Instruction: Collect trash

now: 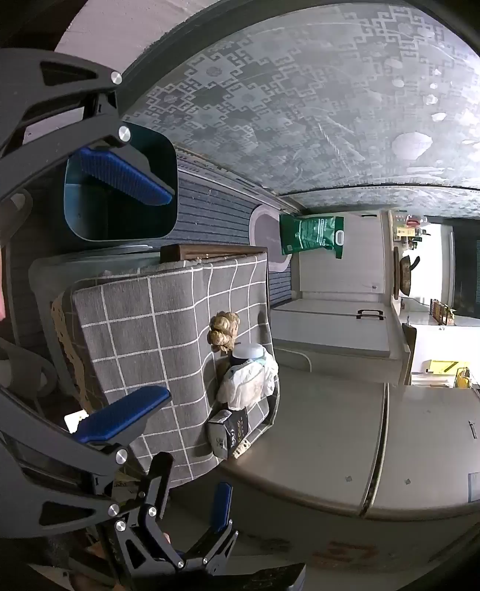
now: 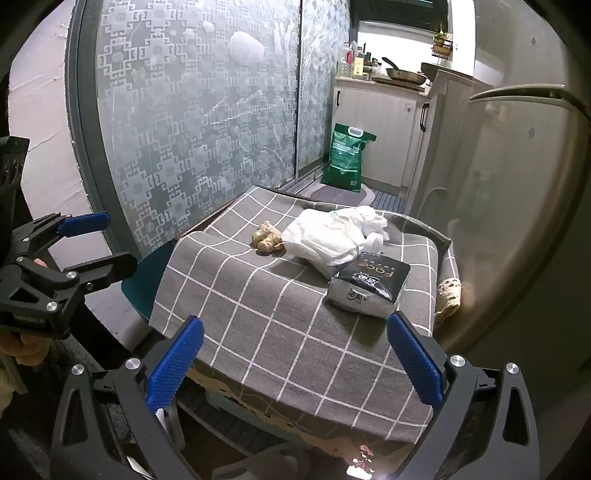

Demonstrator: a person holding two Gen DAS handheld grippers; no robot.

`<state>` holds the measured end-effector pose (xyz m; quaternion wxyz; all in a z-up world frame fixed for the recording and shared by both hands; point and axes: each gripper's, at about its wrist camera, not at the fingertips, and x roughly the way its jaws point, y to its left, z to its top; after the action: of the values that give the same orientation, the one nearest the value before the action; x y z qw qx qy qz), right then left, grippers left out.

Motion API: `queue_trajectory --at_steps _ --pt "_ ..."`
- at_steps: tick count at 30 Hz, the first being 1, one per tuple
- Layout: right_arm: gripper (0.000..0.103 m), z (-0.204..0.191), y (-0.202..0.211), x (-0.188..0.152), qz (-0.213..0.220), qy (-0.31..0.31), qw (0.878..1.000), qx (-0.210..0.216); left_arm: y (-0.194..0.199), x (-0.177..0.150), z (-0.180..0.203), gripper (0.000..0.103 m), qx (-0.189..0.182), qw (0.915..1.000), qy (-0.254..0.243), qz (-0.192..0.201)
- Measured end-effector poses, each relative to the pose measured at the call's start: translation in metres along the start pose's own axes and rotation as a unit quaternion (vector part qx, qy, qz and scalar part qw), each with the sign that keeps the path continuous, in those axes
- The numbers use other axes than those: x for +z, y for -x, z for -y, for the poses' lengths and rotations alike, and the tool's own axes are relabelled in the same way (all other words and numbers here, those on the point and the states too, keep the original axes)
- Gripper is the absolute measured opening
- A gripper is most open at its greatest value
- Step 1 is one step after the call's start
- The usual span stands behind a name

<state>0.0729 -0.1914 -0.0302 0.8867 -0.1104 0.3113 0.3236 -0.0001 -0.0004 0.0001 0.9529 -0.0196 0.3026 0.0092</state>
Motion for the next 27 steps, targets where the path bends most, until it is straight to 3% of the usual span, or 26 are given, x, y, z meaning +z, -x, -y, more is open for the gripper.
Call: queue_trajectory --at_steps 27 --pt "0.100 0.0041 0.0035 0.0003 0.008 0.000 1.000 -0.002 0.0002 -0.0004 0.0006 0.100 0.000 1.0000 -0.002 -0.001"
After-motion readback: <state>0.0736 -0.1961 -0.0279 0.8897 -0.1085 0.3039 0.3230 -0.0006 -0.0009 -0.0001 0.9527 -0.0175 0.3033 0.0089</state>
